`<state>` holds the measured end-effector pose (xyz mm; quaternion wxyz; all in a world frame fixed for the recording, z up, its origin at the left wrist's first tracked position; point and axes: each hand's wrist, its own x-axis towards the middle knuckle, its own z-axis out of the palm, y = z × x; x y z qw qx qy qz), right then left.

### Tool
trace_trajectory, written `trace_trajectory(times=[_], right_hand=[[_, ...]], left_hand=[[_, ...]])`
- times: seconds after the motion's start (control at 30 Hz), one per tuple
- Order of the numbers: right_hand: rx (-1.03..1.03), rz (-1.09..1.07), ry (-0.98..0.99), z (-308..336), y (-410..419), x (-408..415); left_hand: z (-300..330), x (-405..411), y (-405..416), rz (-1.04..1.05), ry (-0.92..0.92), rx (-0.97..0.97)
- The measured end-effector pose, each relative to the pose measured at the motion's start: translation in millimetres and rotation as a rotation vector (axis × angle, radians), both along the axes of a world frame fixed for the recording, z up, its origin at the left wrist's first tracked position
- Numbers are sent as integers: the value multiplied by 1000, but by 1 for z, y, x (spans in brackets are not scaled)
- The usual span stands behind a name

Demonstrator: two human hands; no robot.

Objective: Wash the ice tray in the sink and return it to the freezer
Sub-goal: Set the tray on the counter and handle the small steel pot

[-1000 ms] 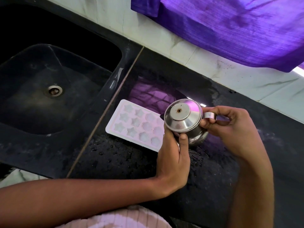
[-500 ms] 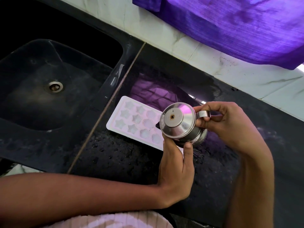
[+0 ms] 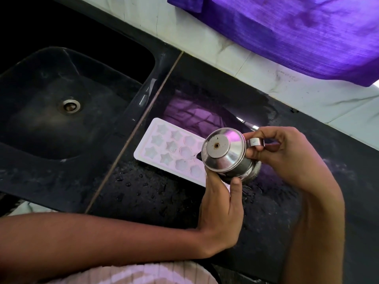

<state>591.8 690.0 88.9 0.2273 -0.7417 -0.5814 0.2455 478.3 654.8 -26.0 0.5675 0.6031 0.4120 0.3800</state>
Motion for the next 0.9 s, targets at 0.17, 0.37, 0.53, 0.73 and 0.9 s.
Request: trace_trajectory(times=[0.17, 0.37, 0.53, 0.73, 0.9], right_hand=[[16, -4, 54, 1, -2, 1], [27, -4, 116, 1, -3, 4], [46, 4, 125, 2, -3, 6], [62, 2, 163, 4, -2, 5], [91, -39, 226, 2, 0, 4]], left_hand=[[2, -1, 1, 19, -9, 18], [1, 0, 1, 26, -25, 49], [3, 0, 2, 31, -14, 57], [5, 1, 7, 47, -20, 61], [9, 2, 15, 88, -58, 44]])
